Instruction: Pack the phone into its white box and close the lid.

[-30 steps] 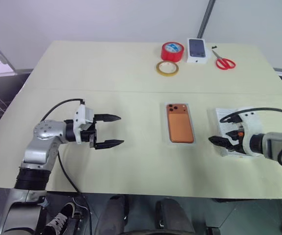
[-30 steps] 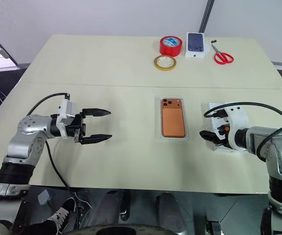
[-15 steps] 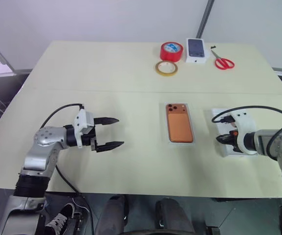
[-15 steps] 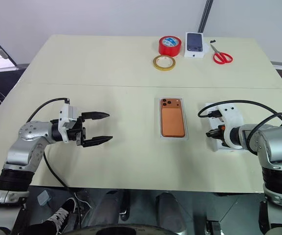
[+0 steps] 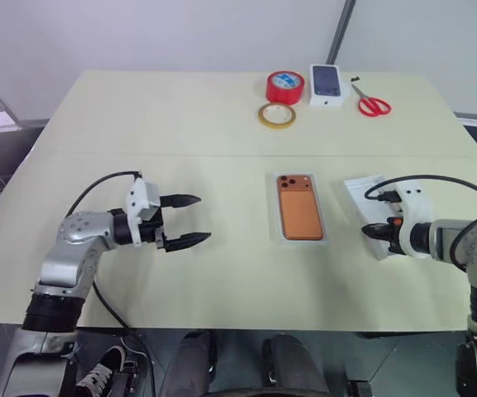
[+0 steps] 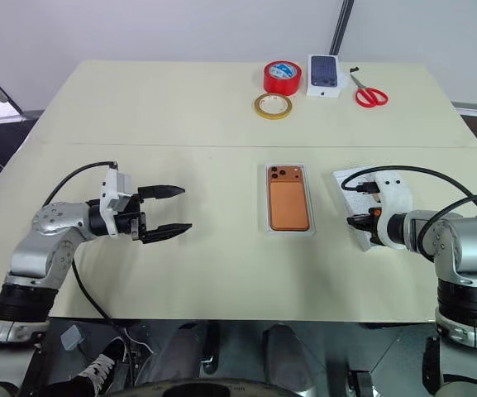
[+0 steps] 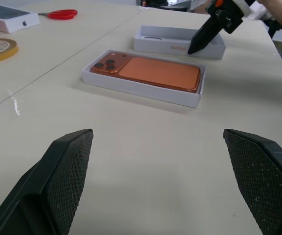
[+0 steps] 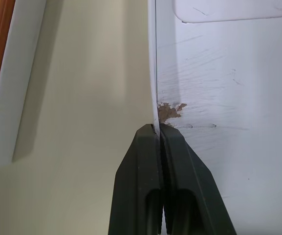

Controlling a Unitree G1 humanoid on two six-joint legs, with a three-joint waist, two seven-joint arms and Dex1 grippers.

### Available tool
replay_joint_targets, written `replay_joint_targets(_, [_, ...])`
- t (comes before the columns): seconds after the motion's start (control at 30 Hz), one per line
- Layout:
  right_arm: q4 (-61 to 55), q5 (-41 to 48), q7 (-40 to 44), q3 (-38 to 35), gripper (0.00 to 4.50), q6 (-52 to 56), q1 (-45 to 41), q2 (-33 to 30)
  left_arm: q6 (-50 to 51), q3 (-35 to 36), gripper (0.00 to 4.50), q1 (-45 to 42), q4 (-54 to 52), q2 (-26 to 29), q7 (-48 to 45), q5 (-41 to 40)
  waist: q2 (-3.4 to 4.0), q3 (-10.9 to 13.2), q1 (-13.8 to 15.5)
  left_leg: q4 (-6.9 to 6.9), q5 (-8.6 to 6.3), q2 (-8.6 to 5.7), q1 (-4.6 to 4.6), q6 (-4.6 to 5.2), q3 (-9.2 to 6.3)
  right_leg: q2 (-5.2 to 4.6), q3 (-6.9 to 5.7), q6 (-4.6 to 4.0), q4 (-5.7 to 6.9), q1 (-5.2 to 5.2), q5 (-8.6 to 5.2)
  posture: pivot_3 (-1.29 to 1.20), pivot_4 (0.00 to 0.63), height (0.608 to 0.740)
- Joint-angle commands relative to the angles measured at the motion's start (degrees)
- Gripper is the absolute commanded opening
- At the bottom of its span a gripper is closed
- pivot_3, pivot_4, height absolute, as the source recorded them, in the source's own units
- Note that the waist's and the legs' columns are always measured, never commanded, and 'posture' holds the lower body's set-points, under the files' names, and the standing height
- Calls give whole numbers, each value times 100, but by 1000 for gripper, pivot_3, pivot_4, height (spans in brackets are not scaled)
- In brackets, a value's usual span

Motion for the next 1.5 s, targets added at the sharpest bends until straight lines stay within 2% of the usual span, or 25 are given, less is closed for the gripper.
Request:
replay_joint_targets(0.03, [365,114,-207,-535,52,-133,-968,498,-97,23,4500,-184,-30,-45,58,-3,2,1,-16,-1,0,0,0,0,0,1,-1,0,1,-1,0,0,150,740])
replay_joint_targets(0.17, [786,621,-100,-1124,52,-128,-2023,1419,-127,-6,4500,-257,37,-135,175,72,14,8,2,-5,0,3,-1,0,2,10,3,0,8,-12,1,0,150,740])
replay_joint_targets(0.27, [736,1028,-167,-1623,52,-162,-2373,2143,-136,5,4500,-203,-39,-137,217,88,13,8,21,-21,1,3,-2,-1,2,12,2,0,3,-15,1,0,150,740])
replay_joint_targets(0.33, [487,1258,-323,-1836,52,-213,-2384,2664,-27,70,4500,-194,-86,-137,265,10,13,8,50,-27,1,2,-3,-2,2,11,1,1,2,-16,0,0,150,740])
replay_joint_targets(0.43, [138,1694,-596,-2435,52,349,-2490,3559,36,170,4500,-282,-95,-224,421,-87,14,9,35,-28,4,-1,-3,-5,4,6,2,1,5,-18,1,0,150,740])
replay_joint_targets(0.53, [-251,2694,-891,-2326,52,622,-2004,4221,76,321,4500,-419,-194,-448,747,-246,13,7,34,-25,6,-1,-2,-9,3,5,2,1,14,-20,1,0,150,740])
replay_joint_targets(0.6, [-378,3291,-1224,-2178,52,634,-1661,4415,113,324,4500,-438,-325,-555,900,-300,13,7,27,-27,6,2,-1,-8,-1,6,0,1,14,-20,1,0,150,740])
replay_joint_targets(0.73, [-380,4373,-1831,-1546,52,634,-831,4040,262,167,4500,-299,-665,-751,1115,-344,14,7,14,-27,6,-2,-1,-8,3,3,3,1,11,-19,1,0,150,740])
replay_joint_targets(0.83, [-154,4547,-2328,-1607,0,634,-558,3914,226,51,3705,-156,-770,-854,1134,-316,17,6,-8,-27,7,-2,0,-8,4,4,3,1,11,-18,1,0,150,740])
replay_joint_targets(1.1, [599,5339,-3304,-1796,0,443,-681,3866,87,-335,20,-120,-501,-1178,1213,-94,17,6,5,-30,7,1,4,-7,5,14,6,0,11,-17,1,0,150,740])
replay_joint_targets(1.2, [864,5419,-3553,-1695,0,352,-606,3659,-205,-429,20,-290,-81,-1440,1416,197,17,5,36,-28,7,0,4,-7,4,14,3,0,9,-12,1,0,150,740])
replay_joint_targets(1.33, [1022,5321,-3425,-1573,0,-144,-676,3234,-686,-700,20,-626,508,-1748,1861,874,14,4,43,-20,7,-2,4,-6,4,16,1,1,8,-8,1,0,150,740])
replay_joint_targets(1.5, [1352,5146,-3169,-1410,0,-558,-678,2679,-677,-770,20,-810,640,-2022,2020,939,13,3,32,-16,6,-2,2,-4,6,21,3,2,8,-7,1,0,150,740])
